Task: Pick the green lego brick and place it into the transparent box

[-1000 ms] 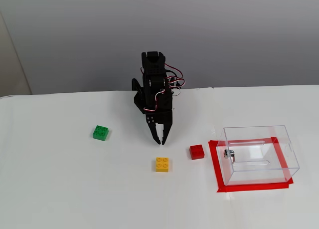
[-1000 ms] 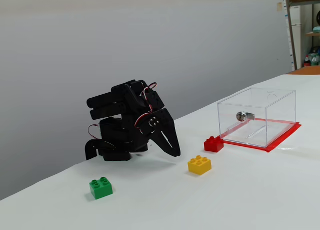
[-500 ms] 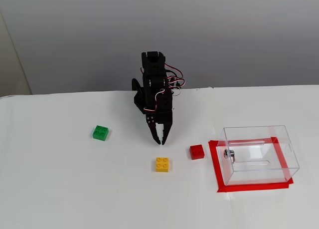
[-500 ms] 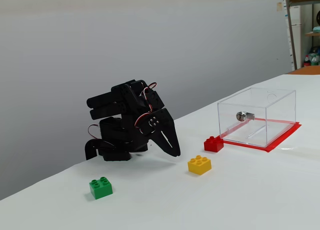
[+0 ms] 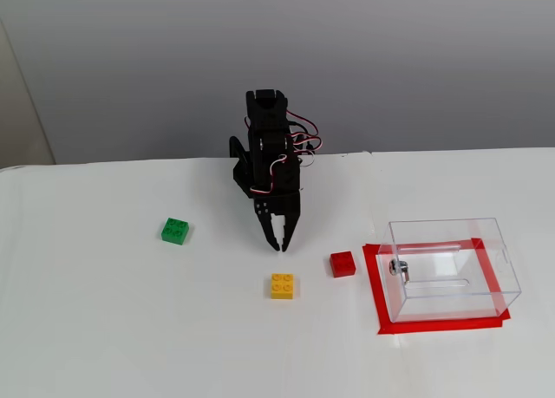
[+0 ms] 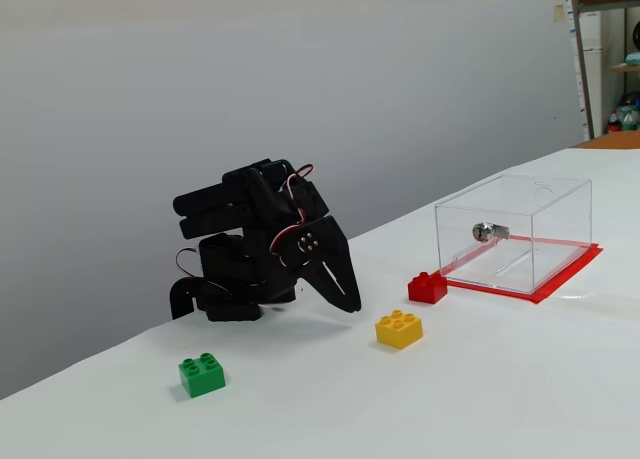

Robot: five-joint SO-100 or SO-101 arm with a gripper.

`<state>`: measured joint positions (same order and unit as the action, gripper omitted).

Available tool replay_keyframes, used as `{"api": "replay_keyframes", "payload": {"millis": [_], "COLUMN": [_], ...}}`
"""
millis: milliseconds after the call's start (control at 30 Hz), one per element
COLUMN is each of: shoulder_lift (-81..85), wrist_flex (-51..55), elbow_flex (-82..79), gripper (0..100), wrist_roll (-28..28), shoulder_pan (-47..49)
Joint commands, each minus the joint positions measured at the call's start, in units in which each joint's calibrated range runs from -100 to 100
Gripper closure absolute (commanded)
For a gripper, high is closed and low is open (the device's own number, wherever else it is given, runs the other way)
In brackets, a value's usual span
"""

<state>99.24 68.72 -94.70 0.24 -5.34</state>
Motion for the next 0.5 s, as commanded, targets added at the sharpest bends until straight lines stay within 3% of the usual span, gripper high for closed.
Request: {"api": "replay_keyframes", "payload": {"millis": [0, 333, 467], "shoulder_lift": [0.5, 0.3, 0.3], "wrist_flex": [0.0, -0.1, 0.0], "elbow_flex": [0.9, 0.9, 1.5], "gripper": [98, 98, 98], "wrist_roll": [-0.1, 0.3, 0.3], "shoulder_pan": [0.8, 0.2, -4.2]}}
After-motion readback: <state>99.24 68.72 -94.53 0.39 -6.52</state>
